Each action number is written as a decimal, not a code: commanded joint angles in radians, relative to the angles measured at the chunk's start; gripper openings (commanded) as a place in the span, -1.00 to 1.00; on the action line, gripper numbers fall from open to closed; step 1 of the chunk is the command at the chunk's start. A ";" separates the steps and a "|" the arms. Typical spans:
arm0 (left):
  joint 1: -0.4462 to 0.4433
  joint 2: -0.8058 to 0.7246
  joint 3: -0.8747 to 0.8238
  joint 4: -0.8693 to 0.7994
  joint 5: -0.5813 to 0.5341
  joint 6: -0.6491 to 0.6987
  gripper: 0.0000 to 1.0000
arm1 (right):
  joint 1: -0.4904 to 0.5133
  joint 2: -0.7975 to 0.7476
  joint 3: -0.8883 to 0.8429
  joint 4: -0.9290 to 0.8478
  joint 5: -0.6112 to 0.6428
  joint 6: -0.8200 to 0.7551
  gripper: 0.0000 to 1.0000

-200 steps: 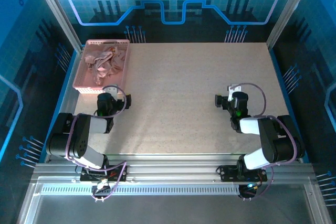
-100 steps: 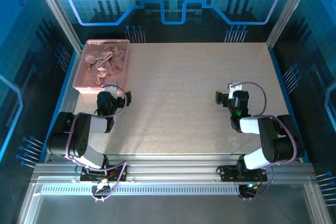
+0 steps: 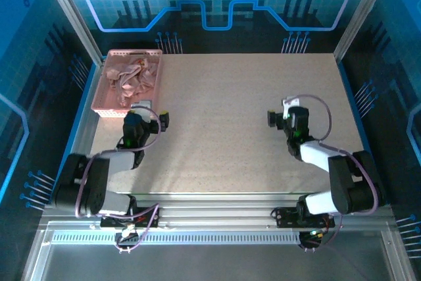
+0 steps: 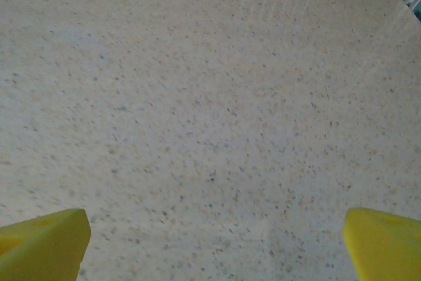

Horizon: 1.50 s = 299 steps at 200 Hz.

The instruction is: Fold and stack the t-shirts

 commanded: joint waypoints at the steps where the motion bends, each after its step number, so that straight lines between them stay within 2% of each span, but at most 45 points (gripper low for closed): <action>1: -0.066 -0.199 0.011 -0.181 0.004 0.011 0.98 | 0.042 -0.135 0.081 -0.323 0.036 0.022 1.00; 21: -0.127 -0.357 0.049 -0.380 0.020 -0.047 0.98 | 0.085 -0.280 0.083 -0.444 -0.047 0.045 1.00; 43: -0.179 -0.469 0.091 -0.545 -0.012 -0.113 0.98 | 0.116 -0.399 0.125 -0.640 -0.115 0.105 1.00; 69: -0.185 -0.459 0.242 -0.789 -0.155 -0.232 0.98 | 0.146 -0.473 0.180 -0.812 -0.199 0.162 1.00; 94: -0.159 -0.290 0.506 -1.054 -0.188 -0.297 0.98 | 0.186 -0.459 0.257 -0.906 -0.240 0.206 1.00; 105: -0.107 -0.185 0.649 -1.185 -0.149 -0.354 0.98 | 0.212 -0.428 0.300 -0.929 -0.260 0.206 1.00; 114: -0.050 -0.093 0.765 -1.288 -0.076 -0.401 0.98 | 0.237 -0.393 0.342 -0.953 -0.262 0.203 1.00; 131: 0.011 0.052 0.946 -1.412 -0.008 -0.448 0.98 | 0.279 -0.321 0.431 -1.000 -0.245 0.210 1.00; 199: 0.140 0.481 1.394 -1.639 -0.010 -0.503 0.98 | 0.329 -0.101 0.644 -1.085 -0.348 0.249 1.00; 239: 0.217 0.654 1.547 -1.706 -0.030 -0.528 0.98 | 0.364 -0.041 0.714 -1.104 -0.411 0.238 1.00; 299: 0.268 0.881 1.745 -1.767 -0.055 -0.569 0.98 | 0.377 0.072 0.834 -1.126 -0.493 0.226 1.00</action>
